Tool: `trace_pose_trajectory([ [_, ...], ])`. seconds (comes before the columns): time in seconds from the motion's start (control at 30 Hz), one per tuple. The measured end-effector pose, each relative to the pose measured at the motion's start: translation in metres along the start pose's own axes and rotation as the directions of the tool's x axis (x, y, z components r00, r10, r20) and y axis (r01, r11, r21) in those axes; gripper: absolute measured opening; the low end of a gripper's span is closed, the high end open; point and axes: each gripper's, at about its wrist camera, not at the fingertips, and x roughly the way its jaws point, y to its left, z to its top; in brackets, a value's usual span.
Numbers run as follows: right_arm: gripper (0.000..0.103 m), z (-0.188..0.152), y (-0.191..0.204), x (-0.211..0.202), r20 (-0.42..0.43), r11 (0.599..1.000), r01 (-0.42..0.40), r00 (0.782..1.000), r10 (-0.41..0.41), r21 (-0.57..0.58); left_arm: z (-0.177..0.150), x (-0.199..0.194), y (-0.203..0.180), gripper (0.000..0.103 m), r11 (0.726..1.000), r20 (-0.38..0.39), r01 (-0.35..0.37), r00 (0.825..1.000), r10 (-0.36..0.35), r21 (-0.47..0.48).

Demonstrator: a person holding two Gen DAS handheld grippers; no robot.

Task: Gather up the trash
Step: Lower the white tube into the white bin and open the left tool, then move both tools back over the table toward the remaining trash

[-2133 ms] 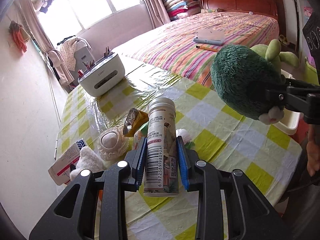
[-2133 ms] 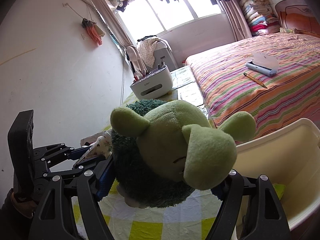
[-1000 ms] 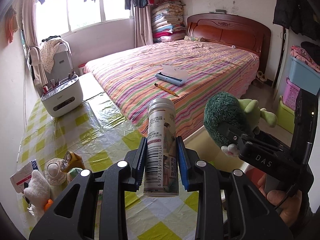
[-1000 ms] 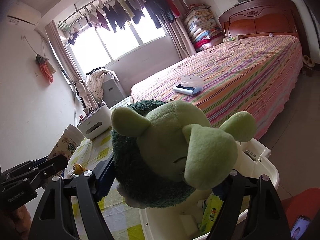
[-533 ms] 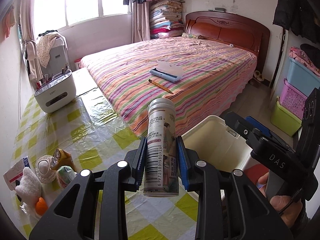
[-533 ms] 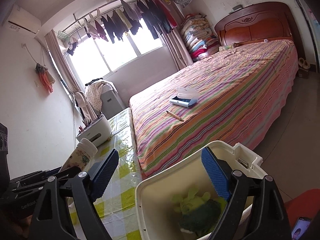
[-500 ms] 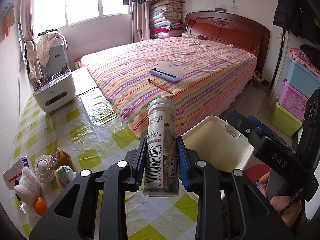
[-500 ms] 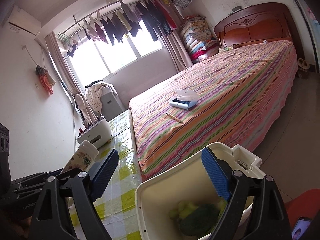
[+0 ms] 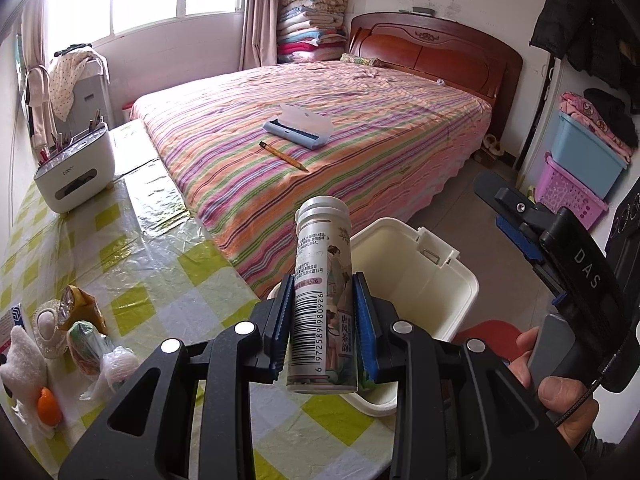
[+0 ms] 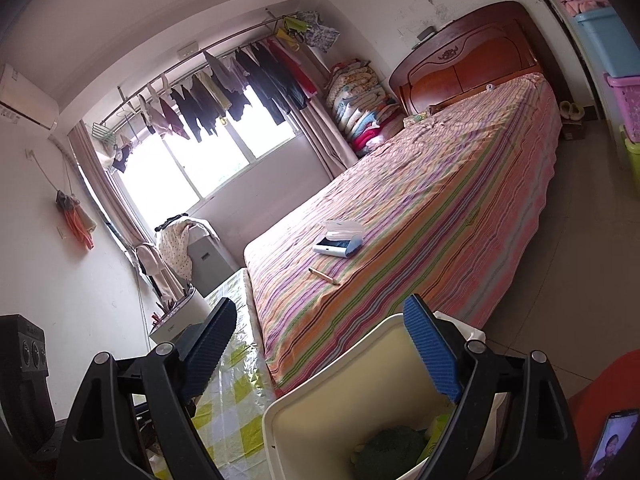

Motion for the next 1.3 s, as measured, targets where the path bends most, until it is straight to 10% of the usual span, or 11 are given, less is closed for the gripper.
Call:
trace_pose_trajectory([
  [0.37, 0.083, 0.005, -0.004, -0.009, 0.058, 1.000, 0.001, 0.998, -0.002, 0.015, -0.003, 0.016, -0.024, 0.032, 0.998, -0.011, 0.043, 0.999, -0.042, 0.034],
  [0.43, 0.083, 0.005, -0.004, -0.009, 0.061, 1.000, 0.001, 0.998, -0.002, 0.019, -0.003, 0.016, -0.025, 0.066, 0.999, -0.009, 0.034, 0.999, -0.033, 0.034],
  [0.5, 0.083, 0.006, -0.006, -0.009, 0.059, 1.000, -0.001, 0.998, 0.000, 0.025, -0.003, 0.011, -0.024, 0.074, 0.999, 0.024, 0.006, 1.000, -0.007, 0.038],
  [1.3, 0.083, -0.007, 0.032, 0.017, -0.043, 0.996, -0.082, 0.996, 0.082, -0.015, 0.003, -0.032, 0.031, 0.078, 0.988, 0.087, -0.092, 0.991, 0.104, -0.128],
])
